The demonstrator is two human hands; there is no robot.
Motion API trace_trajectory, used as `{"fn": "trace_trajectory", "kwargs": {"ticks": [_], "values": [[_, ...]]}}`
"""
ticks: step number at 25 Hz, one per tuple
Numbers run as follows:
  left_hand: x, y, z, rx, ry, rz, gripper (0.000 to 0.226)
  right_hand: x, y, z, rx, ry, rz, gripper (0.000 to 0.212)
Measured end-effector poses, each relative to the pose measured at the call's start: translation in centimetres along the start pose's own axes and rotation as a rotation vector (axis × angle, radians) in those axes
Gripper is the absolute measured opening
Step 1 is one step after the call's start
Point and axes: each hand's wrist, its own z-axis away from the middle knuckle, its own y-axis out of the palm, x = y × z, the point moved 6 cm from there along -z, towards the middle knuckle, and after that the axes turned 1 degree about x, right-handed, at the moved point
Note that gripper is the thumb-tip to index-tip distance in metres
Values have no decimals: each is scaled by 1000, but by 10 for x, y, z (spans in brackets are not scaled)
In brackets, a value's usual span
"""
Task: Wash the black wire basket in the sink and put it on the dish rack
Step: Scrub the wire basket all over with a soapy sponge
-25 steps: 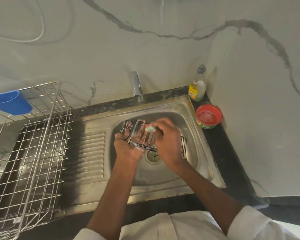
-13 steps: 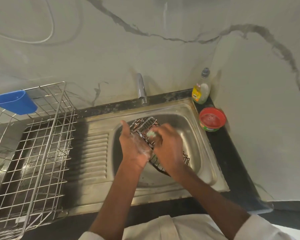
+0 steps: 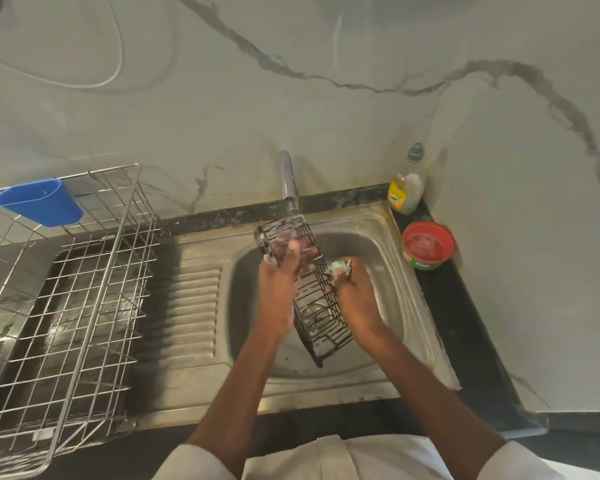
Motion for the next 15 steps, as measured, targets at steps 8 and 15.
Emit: {"fn": "trace_trajectory", "kwargs": {"ticks": [8, 15], "values": [[42, 0, 13, 66, -228, 134, 70, -13, 8, -7, 29, 168, -44, 21], [53, -16, 6, 67, -301, 339, 88, 12, -26, -2, -143, 9, -189, 20]]}}
